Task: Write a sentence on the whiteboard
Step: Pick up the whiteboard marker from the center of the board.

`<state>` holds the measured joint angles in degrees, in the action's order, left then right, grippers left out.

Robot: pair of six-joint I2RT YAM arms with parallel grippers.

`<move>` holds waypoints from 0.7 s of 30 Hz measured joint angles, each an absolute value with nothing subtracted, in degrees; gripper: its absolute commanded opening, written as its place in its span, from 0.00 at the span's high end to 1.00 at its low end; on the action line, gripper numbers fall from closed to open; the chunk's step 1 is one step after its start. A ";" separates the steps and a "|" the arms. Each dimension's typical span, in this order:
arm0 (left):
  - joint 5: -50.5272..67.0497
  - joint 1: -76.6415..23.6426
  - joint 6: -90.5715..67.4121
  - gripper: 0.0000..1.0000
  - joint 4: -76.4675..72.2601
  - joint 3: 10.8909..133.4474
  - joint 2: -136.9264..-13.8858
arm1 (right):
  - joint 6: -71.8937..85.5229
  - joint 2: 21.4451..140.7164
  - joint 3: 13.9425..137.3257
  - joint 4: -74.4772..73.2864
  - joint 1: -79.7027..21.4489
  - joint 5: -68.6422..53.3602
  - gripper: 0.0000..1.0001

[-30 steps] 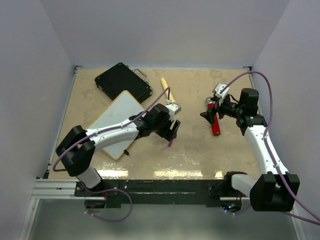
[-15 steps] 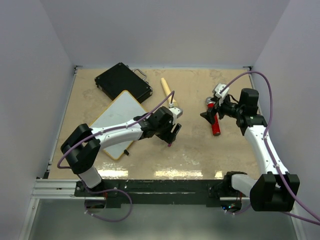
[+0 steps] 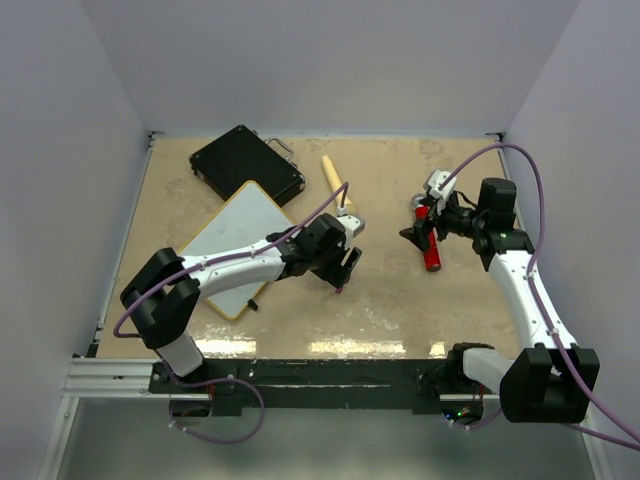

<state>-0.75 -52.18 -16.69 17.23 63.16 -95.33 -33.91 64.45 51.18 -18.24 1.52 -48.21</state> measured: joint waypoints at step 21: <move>-1.96 -52.18 -15.64 0.29 18.20 63.09 -95.33 | -34.79 64.53 51.18 -19.05 1.52 -48.23 0.01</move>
